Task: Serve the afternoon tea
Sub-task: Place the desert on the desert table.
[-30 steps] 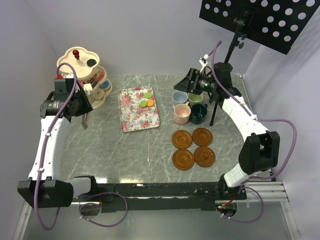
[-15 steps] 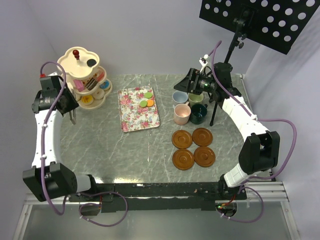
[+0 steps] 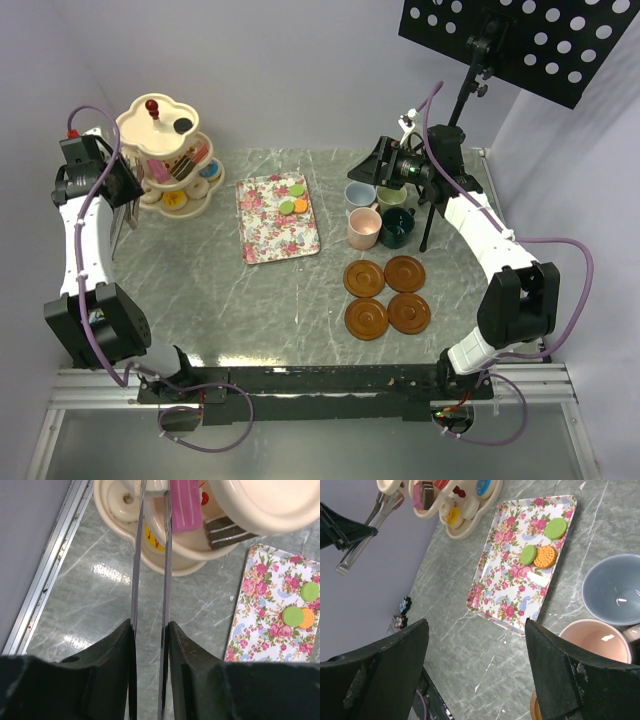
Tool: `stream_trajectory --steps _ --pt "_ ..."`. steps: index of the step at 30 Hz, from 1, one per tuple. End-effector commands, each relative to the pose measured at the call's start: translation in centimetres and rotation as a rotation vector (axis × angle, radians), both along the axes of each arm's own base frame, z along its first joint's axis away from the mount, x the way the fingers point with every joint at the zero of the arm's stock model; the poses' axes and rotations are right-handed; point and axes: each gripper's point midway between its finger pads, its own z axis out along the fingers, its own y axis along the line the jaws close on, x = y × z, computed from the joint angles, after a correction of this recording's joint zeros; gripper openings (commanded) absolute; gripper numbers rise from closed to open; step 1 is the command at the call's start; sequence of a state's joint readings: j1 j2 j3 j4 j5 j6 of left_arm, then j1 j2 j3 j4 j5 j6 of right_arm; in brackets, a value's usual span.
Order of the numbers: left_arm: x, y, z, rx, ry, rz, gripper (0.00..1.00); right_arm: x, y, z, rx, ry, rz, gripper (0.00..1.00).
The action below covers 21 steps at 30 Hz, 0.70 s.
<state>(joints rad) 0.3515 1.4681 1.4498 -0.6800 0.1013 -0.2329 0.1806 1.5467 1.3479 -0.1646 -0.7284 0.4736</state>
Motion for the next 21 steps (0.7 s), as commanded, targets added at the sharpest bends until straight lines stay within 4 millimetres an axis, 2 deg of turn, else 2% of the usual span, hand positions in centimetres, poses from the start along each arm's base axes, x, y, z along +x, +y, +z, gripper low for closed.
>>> stream_trajectory --steps 1,13,18,21 --pt "2.2 0.6 2.8 0.030 -0.104 -0.045 0.36 0.1 -0.3 2.9 0.005 -0.102 0.009 0.84" --pt "4.1 1.0 1.2 0.009 -0.081 -0.077 0.38 0.4 -0.2 2.6 0.002 -0.089 0.013 0.84" --pt "4.0 1.5 1.4 0.020 -0.088 -0.047 0.48 0.2 -0.3 2.5 -0.003 -0.085 0.011 0.84" --pt "3.7 1.5 1.4 0.022 -0.085 -0.045 0.50 0.3 -0.2 2.4 0.000 -0.080 0.013 0.84"
